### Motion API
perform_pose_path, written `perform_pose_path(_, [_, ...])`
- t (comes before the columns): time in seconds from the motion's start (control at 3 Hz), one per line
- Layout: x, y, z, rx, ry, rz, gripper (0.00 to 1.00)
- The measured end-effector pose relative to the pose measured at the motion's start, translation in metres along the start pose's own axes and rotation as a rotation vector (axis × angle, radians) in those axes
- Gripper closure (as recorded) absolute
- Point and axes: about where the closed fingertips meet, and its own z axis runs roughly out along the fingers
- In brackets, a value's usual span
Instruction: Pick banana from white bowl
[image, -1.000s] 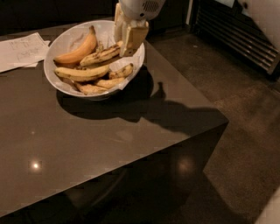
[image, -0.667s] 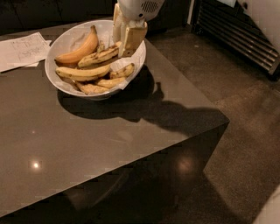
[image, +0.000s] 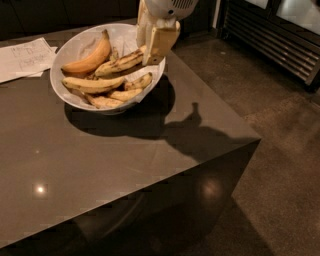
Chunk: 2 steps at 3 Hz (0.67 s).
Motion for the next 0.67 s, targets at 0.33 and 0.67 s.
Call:
perform_pose_path(0.33, [0.0031,0.0273,-0.0215,0.022,0.005,0.080,1.00])
perform_pose_path(0.67, [0.0040,0.0306,-0.0236,0.024,0.008,0.087,1.00])
